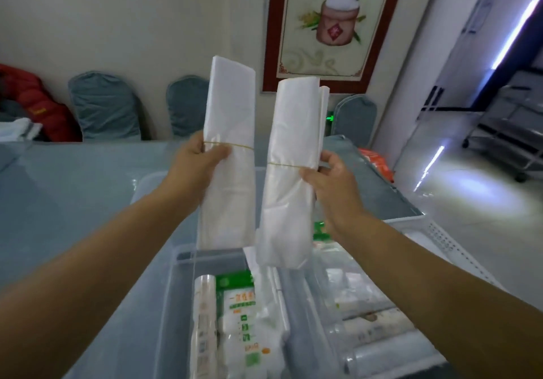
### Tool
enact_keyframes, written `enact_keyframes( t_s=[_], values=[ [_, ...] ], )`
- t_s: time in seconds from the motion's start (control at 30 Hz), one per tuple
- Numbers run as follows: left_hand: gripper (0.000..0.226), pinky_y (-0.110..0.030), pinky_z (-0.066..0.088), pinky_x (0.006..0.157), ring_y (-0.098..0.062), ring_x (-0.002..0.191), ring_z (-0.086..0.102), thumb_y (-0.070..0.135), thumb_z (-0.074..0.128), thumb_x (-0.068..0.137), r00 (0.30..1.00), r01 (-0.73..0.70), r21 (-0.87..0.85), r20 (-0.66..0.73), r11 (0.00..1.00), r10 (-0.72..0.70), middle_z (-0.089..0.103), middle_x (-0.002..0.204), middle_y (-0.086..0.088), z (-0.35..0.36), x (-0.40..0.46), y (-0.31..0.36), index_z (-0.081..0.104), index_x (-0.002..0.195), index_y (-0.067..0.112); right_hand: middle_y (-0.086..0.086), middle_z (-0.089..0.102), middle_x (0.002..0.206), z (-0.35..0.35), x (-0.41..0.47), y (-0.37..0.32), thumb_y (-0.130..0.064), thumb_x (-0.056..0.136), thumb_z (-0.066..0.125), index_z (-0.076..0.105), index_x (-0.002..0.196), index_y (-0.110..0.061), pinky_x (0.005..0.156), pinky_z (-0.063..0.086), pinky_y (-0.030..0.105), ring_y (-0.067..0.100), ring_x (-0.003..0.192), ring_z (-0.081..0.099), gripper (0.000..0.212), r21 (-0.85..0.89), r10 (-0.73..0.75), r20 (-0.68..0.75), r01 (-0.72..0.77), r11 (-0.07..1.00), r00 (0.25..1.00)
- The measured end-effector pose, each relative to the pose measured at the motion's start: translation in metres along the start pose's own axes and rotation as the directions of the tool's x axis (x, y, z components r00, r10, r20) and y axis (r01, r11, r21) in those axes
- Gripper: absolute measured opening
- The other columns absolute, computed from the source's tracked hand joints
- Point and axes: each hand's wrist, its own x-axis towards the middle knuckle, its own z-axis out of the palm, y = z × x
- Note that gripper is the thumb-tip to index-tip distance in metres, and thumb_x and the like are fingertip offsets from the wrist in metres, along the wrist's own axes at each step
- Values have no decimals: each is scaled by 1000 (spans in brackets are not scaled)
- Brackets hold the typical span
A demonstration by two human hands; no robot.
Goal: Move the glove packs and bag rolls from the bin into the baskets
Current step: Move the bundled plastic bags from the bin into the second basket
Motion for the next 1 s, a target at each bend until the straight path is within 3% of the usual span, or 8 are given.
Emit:
enact_keyframes(
  t_s=[0.1,0.3,0.37,0.47,0.7,0.77,0.87,1.0],
  values=[
    [24,-34,56,60,-19,79,70,24,64,79,999,23,-93,41,995,-19,71,94,0,34,-4,24,61,103,26,-5,68,89,-38,10,-12,-4,84,62,57,104,-20,73,56,30,13,79,66,27,2,-25,-83,25,1000,996],
    [6,-23,53,50,-10,57,68,15,62,85,979,60,-60,197,996,-48,72,65,7,139,-24,24,62,83,21,7,68,90,-89,28,2,-3,84,61,57,100,-18,72,54,39,22,76,63,22,119,61,-120,-47,992,991],
    [8,-27,55,60,-13,64,67,13,59,87,966,65,13,251,998,-67,71,73,4,175,-31,11,61,85,21,9,70,89,-108,35,11,-6,81,65,60,97,-20,71,56,39,22,75,65,22,174,86,-113,-66,983,990],
    [14,-22,54,54,-9,63,67,9,55,90,959,87,10,271,996,-86,69,78,4,230,-34,-9,60,94,21,6,70,83,-148,50,29,-7,79,68,60,91,-22,66,56,33,17,69,65,21,263,117,-118,-83,961,986],
    [14,-39,52,80,-28,90,61,11,59,84,976,-23,150,217,988,-10,62,102,-13,378,-26,-48,56,90,23,5,71,86,-273,101,65,-23,87,60,60,94,-25,79,56,45,21,78,65,8,354,238,-44,-207,912,970],
    [22,-39,52,80,-30,97,60,18,60,81,978,21,171,203,985,-56,57,111,-17,419,-23,-61,52,101,17,4,71,87,-311,116,72,-22,85,64,56,106,-22,76,57,43,22,77,67,23,374,262,21,-251,893,965],
    [24,-21,51,62,-15,83,59,12,56,88,974,87,172,192,981,-120,57,98,-3,471,-23,-82,43,108,17,15,67,103,-364,134,83,-8,79,70,49,117,-14,79,56,47,30,85,67,44,265,310,52,-313,912,949],
    [40,-21,51,60,-12,82,57,11,52,91,932,225,116,263,968,-248,54,97,0,519,-25,-112,35,127,13,7,67,95,-426,153,106,-8,73,73,55,100,-20,73,59,42,25,81,68,36,134,403,-43,-394,909,914]
  ],
)
